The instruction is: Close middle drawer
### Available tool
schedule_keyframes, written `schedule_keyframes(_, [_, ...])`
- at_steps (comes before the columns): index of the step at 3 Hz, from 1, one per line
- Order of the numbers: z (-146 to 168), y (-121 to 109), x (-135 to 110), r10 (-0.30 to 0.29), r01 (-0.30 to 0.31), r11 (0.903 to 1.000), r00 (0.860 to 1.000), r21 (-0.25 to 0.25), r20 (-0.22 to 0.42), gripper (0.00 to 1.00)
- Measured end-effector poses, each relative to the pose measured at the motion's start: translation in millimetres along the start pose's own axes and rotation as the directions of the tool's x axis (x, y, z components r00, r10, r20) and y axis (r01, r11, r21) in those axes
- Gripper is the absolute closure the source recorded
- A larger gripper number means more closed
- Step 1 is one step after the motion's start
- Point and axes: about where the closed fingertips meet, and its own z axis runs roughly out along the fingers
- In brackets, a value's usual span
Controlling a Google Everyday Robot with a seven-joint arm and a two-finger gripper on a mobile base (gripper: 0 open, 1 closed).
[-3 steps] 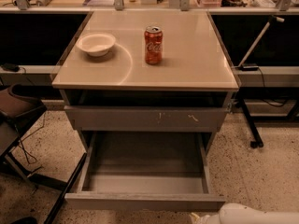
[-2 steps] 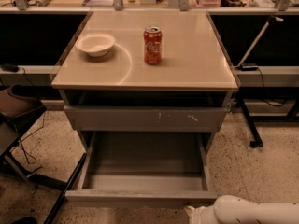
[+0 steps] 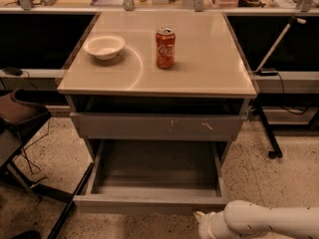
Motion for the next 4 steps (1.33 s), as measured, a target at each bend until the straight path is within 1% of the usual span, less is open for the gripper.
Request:
schedule_keyframes(1, [-0.1,0.1,0.1,0.0,0.0,1.0,1.0,0.0,0.0,0.0])
schedule_keyframes(2, [-3.5,-23.7,-24.6,-0.001,0.001,0.9999,1.0,0.013,0.01,0.0])
schedule_keyframes(3, [-3.5,-23.8,-24.6,-0.001,0.001,0.9999,1.0,0.013,0.01,0.0])
schedule_keyframes(4, [-10.6,-46.9,-17.2,0.038,-0.039,0.9984,0.999,0.041,0.026,0.0])
